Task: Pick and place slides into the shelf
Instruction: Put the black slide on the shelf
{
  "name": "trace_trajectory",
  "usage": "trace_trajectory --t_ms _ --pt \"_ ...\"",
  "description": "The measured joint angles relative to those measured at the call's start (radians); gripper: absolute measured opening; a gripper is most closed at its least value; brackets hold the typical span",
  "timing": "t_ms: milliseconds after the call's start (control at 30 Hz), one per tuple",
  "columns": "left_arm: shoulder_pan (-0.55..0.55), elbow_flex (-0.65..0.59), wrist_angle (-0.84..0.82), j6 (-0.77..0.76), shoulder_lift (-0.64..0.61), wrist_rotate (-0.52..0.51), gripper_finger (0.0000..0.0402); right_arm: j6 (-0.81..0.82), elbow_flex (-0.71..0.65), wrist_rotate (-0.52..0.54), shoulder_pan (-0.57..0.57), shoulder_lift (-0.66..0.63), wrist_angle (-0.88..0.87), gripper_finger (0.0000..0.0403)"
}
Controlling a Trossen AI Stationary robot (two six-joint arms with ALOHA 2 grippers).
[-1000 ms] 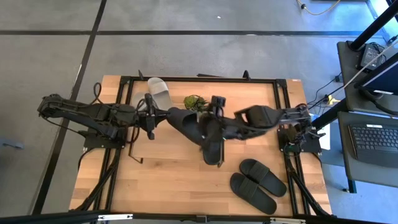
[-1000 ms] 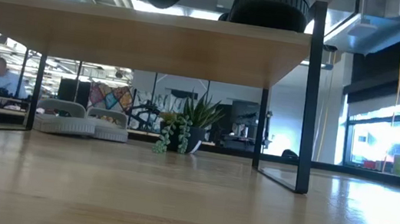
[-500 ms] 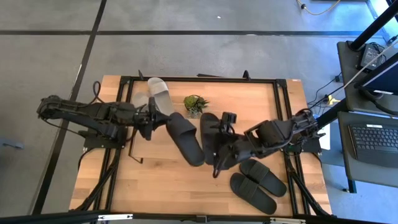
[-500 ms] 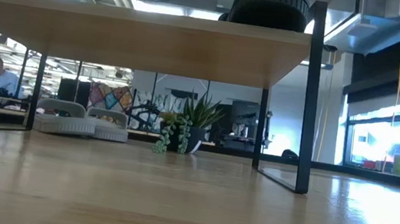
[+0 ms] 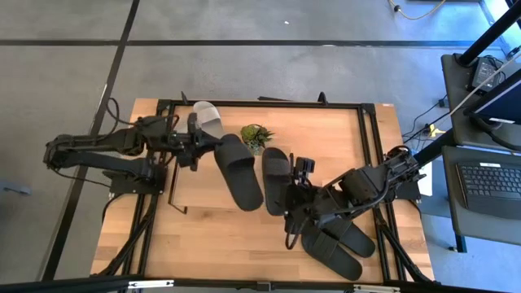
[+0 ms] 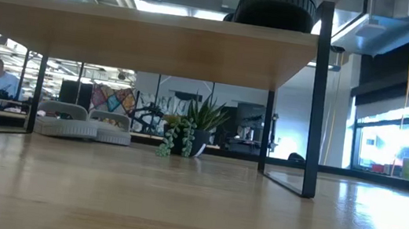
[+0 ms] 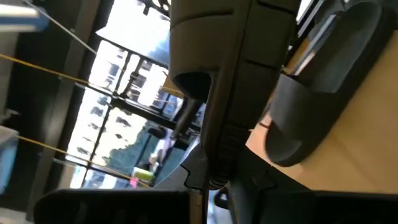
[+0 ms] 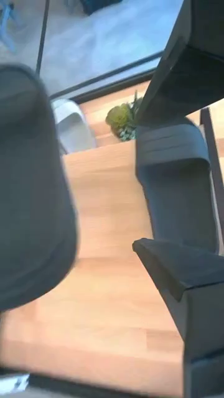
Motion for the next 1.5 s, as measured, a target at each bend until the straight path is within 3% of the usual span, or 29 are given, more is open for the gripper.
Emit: trace_trajectory --t_ms 500,900,1200,1367,1500 --pt "0.354 -0.014 0.048 0.087 0.068 0.339 0.0033 0.073 -0.128 0.02 -0.026 0.004 -0.017 0.0308" --pt "0.599 -0.221 0.372 0.156 0.102 0.631 0.0033 0.074 -0.133 0.018 -0.053 0.004 -0.019 0.0308" --pt "0.709 -0.251 0.435 0.169 0.205 0.727 0.0032 0.051 -0.133 0.018 -0.099 0.004 -0.015 0.0308" --pt "0.723 -0.251 0.522 0.167 0.307 0.72 0.0032 0.046 -0.133 0.018 -0.113 0.004 -0.015 0.0307" --pt "0.717 -0.25 0.568 0.177 0.372 0.781 0.0032 0.046 -0.133 0.018 -0.114 0.004 -0.014 0.0307"
